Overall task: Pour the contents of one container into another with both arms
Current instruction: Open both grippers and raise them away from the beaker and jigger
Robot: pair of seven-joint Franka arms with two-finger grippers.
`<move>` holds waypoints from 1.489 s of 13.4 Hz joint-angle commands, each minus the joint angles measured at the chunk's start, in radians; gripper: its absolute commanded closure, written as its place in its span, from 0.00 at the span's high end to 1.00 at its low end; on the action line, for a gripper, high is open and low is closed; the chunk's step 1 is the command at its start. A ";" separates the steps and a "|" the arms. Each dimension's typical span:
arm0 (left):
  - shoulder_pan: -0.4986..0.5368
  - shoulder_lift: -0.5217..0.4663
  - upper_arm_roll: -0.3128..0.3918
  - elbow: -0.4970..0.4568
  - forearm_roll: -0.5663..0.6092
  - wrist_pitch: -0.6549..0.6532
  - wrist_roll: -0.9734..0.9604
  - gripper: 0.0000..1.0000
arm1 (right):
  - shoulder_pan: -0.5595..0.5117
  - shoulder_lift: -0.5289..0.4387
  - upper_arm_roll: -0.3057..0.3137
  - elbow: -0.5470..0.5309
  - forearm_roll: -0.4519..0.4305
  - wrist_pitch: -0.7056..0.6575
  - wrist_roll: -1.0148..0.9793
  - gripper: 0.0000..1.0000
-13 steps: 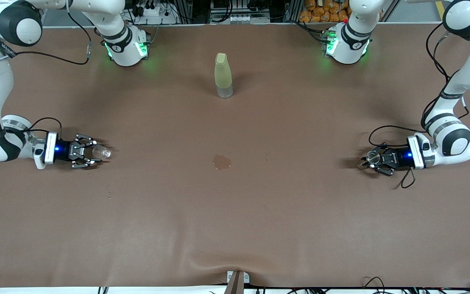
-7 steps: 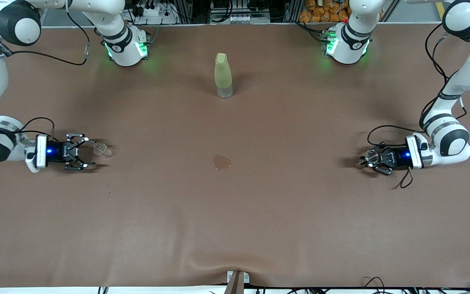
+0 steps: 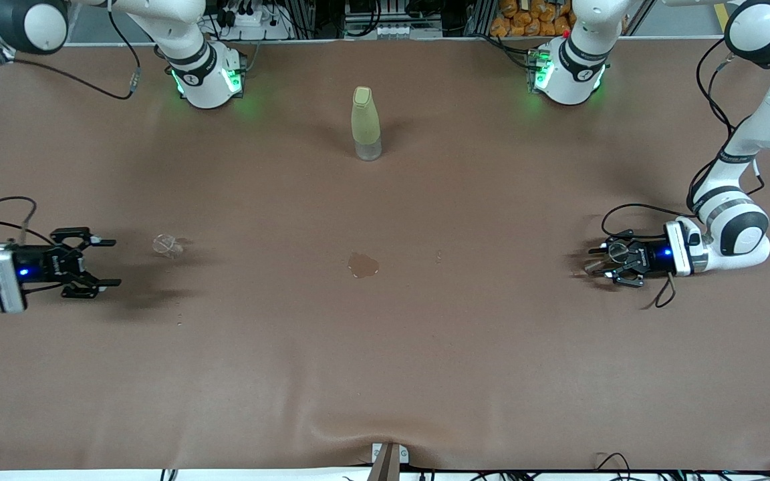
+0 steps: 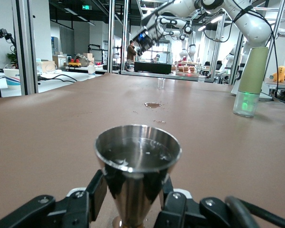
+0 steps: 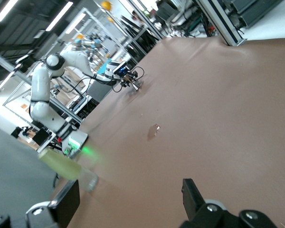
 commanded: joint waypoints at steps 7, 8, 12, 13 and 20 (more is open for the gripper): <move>0.012 -0.007 0.037 0.048 0.050 -0.063 -0.006 0.92 | 0.331 -0.379 -0.004 -0.038 -0.661 0.336 0.914 0.98; 0.012 -0.008 0.043 0.059 0.078 -0.066 -0.006 0.95 | 0.366 -0.379 -0.001 -0.038 -0.787 0.367 1.026 0.98; 0.041 -0.030 0.065 0.122 0.175 -0.073 -0.065 1.00 | 0.399 -0.410 -0.002 -0.039 -0.986 0.364 1.156 1.00; 0.050 -0.042 0.063 0.154 0.219 -0.078 -0.126 1.00 | 0.396 -0.431 -0.002 -0.041 -0.987 0.351 1.169 1.00; 0.069 -0.255 0.052 0.251 0.387 -0.164 -0.533 1.00 | 0.379 -0.548 -0.006 0.006 -1.000 0.208 1.256 1.00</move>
